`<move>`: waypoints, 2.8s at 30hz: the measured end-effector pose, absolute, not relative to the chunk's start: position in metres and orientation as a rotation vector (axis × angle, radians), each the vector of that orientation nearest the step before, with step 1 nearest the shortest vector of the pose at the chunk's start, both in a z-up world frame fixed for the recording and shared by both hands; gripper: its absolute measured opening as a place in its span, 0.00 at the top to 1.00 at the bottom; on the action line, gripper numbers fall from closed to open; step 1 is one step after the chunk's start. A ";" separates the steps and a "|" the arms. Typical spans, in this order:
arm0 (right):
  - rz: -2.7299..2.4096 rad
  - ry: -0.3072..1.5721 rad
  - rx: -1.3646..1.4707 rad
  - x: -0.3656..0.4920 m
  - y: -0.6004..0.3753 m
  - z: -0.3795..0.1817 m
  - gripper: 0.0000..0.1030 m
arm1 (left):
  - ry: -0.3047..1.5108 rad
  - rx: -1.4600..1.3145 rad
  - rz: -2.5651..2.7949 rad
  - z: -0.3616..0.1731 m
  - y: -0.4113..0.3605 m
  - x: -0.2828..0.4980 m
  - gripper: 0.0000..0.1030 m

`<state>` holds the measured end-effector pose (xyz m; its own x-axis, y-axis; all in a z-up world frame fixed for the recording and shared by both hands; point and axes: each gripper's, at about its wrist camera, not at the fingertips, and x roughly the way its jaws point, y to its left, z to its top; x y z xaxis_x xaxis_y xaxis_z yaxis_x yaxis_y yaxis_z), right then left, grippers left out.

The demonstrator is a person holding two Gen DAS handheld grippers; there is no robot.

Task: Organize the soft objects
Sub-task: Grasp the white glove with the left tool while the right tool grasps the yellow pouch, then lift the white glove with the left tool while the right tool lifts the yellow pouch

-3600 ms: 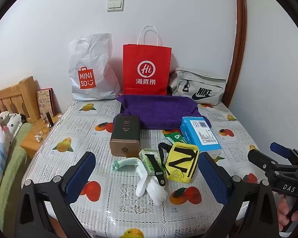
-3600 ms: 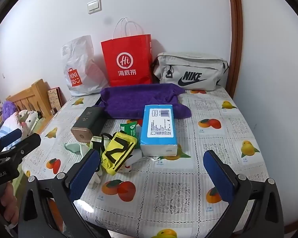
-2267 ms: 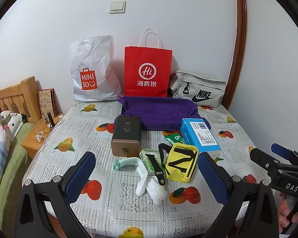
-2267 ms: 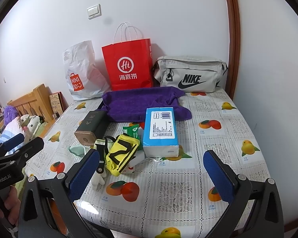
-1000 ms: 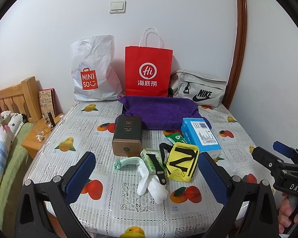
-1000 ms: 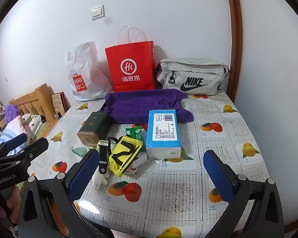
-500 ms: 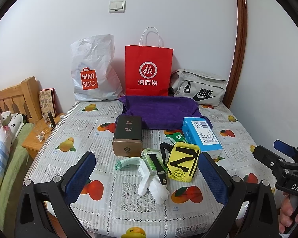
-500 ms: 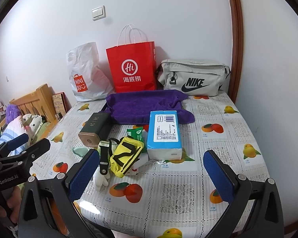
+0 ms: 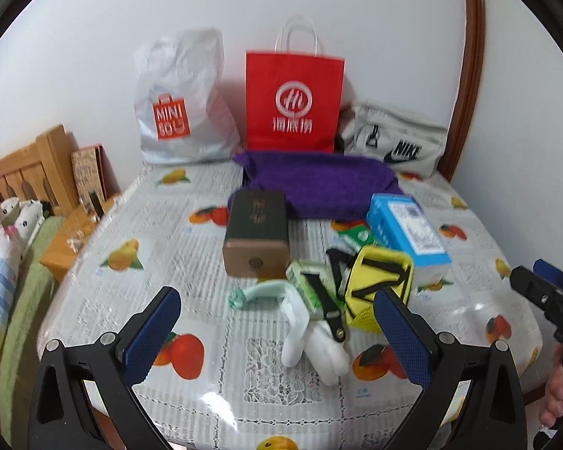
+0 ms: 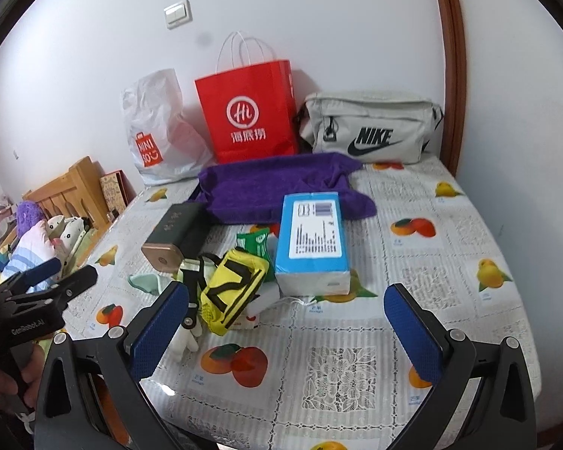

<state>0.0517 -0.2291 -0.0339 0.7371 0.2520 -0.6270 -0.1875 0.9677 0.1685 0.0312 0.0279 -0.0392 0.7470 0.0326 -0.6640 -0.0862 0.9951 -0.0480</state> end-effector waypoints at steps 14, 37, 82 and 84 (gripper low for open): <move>0.246 0.815 0.127 0.088 -0.226 -0.091 0.00 | 0.898 -0.017 -0.012 -0.116 0.015 0.062 0.00; 0.281 0.899 0.133 0.118 -0.206 -0.127 0.03 | 0.928 0.012 -0.217 -0.157 0.007 0.083 0.68; 0.423 0.798 0.066 0.090 -0.195 -0.089 0.90 | 0.888 -0.148 -0.051 -0.150 0.090 0.084 0.84; 0.384 0.788 0.056 0.082 -0.211 -0.086 0.90 | 0.890 -0.135 -0.040 -0.149 0.088 0.083 0.84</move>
<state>0.0824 -0.2110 -0.0861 0.6401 0.3568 -0.6805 -0.3154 0.9296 0.1907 0.0834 0.0879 -0.1489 0.6290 -0.0909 -0.7721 -0.0217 0.9907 -0.1343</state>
